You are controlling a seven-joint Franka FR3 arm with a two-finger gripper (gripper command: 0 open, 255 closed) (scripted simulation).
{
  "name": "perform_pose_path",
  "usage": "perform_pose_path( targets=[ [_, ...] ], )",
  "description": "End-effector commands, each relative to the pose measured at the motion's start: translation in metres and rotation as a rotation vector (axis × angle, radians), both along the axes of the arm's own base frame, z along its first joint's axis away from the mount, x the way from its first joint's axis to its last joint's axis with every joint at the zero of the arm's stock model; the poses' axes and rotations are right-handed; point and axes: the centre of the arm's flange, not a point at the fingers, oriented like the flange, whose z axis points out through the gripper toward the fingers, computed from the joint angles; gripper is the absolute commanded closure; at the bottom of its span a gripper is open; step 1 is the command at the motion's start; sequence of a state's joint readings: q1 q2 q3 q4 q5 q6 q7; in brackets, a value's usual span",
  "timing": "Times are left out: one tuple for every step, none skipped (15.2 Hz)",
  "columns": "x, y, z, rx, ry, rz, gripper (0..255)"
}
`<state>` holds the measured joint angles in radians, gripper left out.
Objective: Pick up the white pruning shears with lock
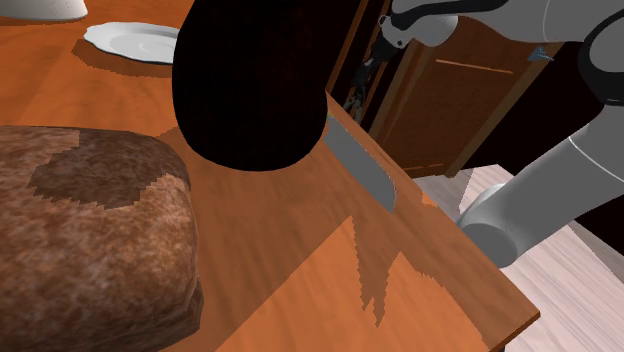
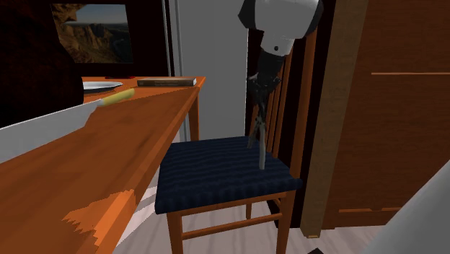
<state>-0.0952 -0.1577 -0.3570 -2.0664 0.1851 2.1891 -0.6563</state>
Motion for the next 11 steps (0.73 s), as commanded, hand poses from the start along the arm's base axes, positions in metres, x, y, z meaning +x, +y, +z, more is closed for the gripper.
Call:
perform_pose_path(
  targets=[
    [-0.014,-0.021,-0.016,0.054,0.093,-0.051,255],
    [-0.014,-0.021,-0.011,0.054,0.093,-0.051,255],
    [-0.014,-0.021,-0.006,0.054,0.093,-0.051,255],
    [-0.014,-0.021,0.000,0.054,0.093,-0.051,255],
    [-0.014,-0.021,0.005,0.054,0.093,-0.051,255],
    [-0.014,-0.021,0.010,0.054,0.093,-0.051,255],
    [-0.014,-0.021,0.016,0.054,0.093,-0.051,255],
    [-0.014,-0.021,0.021,0.054,0.093,-0.051,255],
    [-0.014,-0.021,0.026,0.054,0.093,-0.051,255],
    [-0.014,-0.021,0.031,0.054,0.093,-0.051,255],
    [-0.014,-0.021,0.037,0.054,0.093,-0.051,255]
  ],
)
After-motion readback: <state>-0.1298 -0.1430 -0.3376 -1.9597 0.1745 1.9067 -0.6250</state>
